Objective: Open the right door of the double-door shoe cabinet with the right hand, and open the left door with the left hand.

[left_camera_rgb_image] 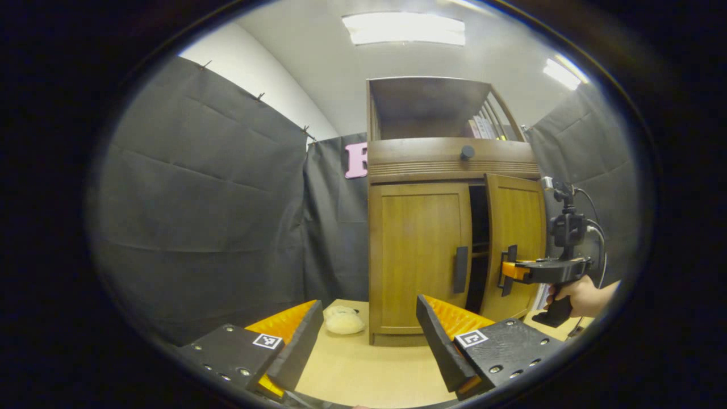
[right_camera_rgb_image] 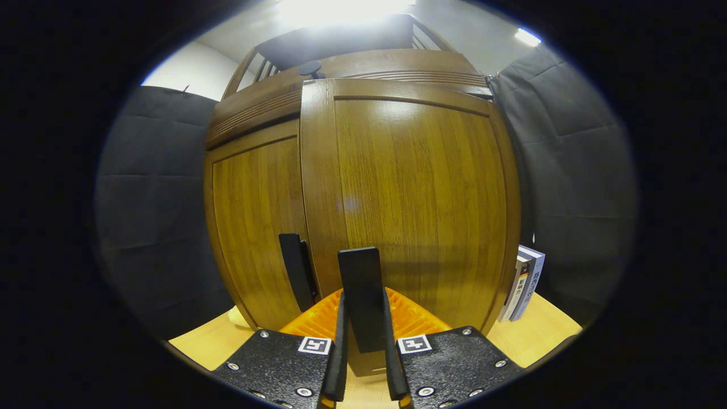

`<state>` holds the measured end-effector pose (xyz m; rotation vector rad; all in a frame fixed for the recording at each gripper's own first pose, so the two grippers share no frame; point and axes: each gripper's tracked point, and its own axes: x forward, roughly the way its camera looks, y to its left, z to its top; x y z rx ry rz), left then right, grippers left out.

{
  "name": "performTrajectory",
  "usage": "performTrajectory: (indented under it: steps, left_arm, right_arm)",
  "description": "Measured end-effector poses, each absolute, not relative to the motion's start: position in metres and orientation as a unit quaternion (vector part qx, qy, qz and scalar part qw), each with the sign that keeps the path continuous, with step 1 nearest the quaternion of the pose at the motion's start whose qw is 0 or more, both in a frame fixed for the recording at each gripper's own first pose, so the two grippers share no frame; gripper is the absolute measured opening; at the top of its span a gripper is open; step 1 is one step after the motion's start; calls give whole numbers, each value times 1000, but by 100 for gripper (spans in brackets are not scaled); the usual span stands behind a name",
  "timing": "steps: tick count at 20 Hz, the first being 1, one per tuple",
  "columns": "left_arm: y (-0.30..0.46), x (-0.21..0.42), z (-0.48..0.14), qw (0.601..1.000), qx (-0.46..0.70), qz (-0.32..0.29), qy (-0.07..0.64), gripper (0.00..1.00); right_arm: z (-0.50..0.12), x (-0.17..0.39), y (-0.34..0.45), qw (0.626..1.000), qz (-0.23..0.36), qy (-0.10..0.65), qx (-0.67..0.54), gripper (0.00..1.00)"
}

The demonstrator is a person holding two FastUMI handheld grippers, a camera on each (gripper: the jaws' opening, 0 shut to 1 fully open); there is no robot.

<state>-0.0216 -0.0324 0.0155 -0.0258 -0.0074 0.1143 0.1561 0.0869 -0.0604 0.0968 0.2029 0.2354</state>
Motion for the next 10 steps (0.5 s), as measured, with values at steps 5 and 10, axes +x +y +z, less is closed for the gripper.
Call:
performTrajectory:
  steps: [5, 10]
  left_arm:
    - [-54, -14, 14, 999, -13, 37, -2, 96]
    - [-82, -8, 12, 1000, -17, 14, -3, 100]
  right_arm:
    - [-57, 134, 70, 986, 119, 105, 50, 29]
    - [-57, 109, 52, 986, 115, 105, 52, 30]
